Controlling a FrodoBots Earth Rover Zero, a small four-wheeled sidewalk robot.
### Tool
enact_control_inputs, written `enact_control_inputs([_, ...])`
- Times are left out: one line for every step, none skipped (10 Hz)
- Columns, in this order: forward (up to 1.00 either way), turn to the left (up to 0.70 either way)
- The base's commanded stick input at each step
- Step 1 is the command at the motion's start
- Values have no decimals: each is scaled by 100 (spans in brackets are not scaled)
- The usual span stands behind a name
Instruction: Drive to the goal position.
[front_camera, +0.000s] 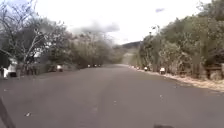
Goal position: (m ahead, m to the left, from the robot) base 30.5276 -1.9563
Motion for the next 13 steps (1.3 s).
enact_control_inputs([100, 0])
enact_control_inputs([100, 0])
enact_control_inputs([100, 0])
enact_control_inputs([100, 0])
enact_control_inputs([100, 0])
enact_control_inputs([100, 0])
enact_control_inputs([100, 0])
enact_control_inputs([100, 0])
enact_control_inputs([100, 0])
enact_control_inputs([100, 0])
enact_control_inputs([100, 0])
enact_control_inputs([100, -1])
enact_control_inputs([100, -6])
